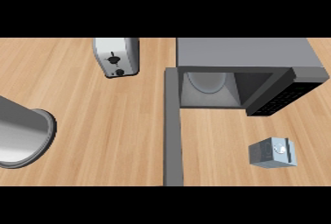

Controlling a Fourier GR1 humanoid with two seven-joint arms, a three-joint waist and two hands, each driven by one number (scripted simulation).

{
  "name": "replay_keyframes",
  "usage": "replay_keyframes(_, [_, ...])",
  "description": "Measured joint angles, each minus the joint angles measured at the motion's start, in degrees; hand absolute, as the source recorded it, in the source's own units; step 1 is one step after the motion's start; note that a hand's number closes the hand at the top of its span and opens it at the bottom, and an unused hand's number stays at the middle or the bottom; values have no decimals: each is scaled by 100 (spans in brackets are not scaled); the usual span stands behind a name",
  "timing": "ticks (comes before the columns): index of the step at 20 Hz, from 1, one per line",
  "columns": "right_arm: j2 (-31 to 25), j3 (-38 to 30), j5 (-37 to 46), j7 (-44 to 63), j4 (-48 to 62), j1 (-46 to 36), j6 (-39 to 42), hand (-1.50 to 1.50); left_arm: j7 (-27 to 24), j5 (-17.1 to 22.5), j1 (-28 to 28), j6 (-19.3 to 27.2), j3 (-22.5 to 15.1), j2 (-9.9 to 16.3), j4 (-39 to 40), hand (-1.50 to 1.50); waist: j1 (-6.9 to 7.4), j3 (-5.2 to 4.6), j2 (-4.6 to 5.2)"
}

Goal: Pick up the milk, place it into the microwave and close the microwave

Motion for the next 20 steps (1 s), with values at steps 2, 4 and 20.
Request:
replay_keyframes(2, [77,65,324,-89,172,-172,-13,-150,-118,4,156,-97,13,-28,1,-150,4,0,1])
replay_keyframes(4, [103,95,636,-194,374,-379,-43,-150,-274,8,338,-212,39,-39,-2,-150,11,1,2])
replay_keyframes(20, [-23,373,2912,-1619,2697,-1726,-900,-150,-923,414,957,-907,534,-32,180,-150,22,4,11])
